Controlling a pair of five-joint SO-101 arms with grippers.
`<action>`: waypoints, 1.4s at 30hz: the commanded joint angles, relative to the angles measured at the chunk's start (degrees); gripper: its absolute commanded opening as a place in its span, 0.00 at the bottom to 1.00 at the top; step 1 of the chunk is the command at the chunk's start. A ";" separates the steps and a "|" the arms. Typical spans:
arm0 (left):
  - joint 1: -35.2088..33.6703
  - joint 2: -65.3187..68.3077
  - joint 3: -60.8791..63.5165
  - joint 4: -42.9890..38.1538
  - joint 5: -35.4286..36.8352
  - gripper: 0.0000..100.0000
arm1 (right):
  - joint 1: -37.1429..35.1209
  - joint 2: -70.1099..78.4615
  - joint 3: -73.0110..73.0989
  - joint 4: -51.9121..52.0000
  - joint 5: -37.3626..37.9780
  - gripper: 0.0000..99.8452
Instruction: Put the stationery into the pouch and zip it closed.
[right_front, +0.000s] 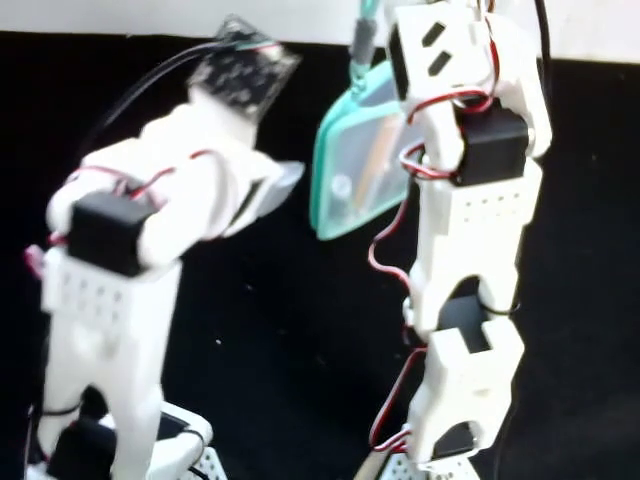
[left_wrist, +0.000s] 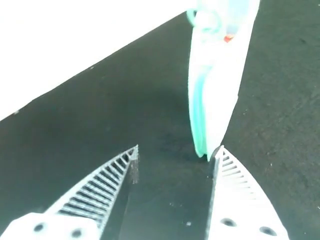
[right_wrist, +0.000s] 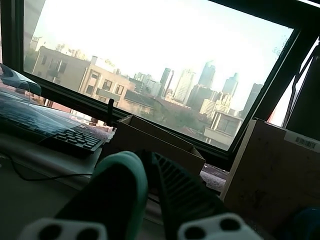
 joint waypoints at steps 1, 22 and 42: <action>4.35 3.12 -0.57 -2.81 0.62 0.25 | -0.31 -1.19 -2.33 0.04 1.76 0.01; 6.64 17.71 -0.66 -15.91 -0.44 0.12 | -0.13 2.86 -2.42 0.04 1.93 0.01; -1.36 17.45 -0.13 -5.19 -5.27 0.01 | 10.33 2.95 -1.71 0.04 8.88 0.01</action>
